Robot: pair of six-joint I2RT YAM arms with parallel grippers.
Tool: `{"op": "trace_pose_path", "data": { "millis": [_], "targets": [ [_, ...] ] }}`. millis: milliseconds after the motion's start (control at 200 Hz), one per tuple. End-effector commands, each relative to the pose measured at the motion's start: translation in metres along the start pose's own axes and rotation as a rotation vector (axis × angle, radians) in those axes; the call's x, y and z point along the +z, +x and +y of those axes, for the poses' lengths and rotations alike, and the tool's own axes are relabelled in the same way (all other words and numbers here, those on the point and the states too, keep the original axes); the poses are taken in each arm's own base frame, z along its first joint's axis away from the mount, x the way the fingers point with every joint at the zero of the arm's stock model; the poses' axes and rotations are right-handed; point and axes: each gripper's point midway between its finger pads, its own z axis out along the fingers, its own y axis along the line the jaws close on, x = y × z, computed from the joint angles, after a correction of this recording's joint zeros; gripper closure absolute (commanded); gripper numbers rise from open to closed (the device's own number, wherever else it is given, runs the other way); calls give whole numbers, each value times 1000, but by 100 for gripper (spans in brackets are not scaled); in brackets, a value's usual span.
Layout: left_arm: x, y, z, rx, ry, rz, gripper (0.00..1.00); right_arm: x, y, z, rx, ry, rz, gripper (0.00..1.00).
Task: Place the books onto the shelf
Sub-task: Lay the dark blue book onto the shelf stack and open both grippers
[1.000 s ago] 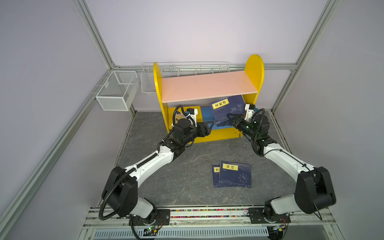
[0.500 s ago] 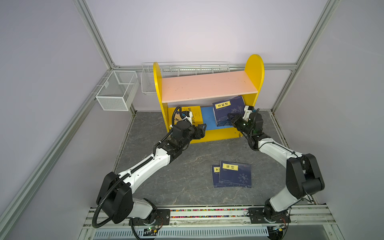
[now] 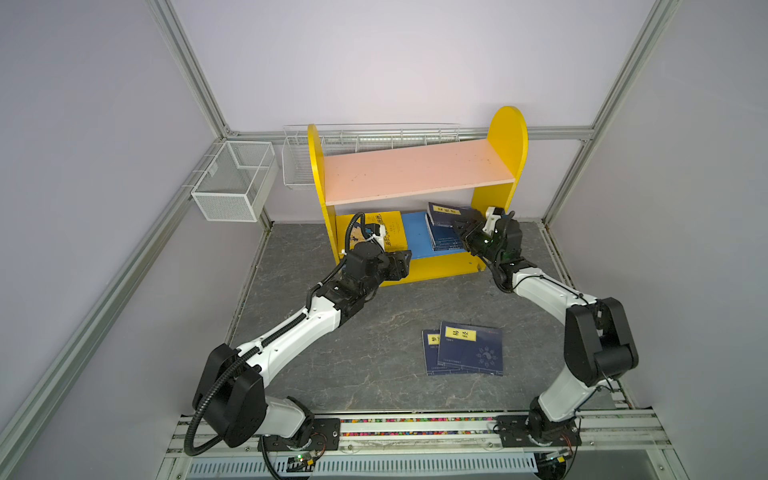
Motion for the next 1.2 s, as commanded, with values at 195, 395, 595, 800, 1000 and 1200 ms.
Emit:
{"op": "trace_pose_path", "data": {
  "millis": [195,395,595,800,1000,1200],
  "targets": [
    [-7,1,1,6,-9,1,26,-5,-6,-13,93,95,19,23],
    [-5,2,1,-4,-8,8,26,-11,4,-19,74,156,74,15],
    [-2,4,1,-8,-7,17,27,-13,12,-29,87,183,109,14],
    [-1,6,3,-2,-17,29,27,-22,12,-31,51,216,104,12],
    [3,10,3,17,-20,51,27,-28,10,-29,18,228,102,13],
    [10,16,1,17,-9,77,27,-28,4,-30,12,222,95,14]
  ]
}}
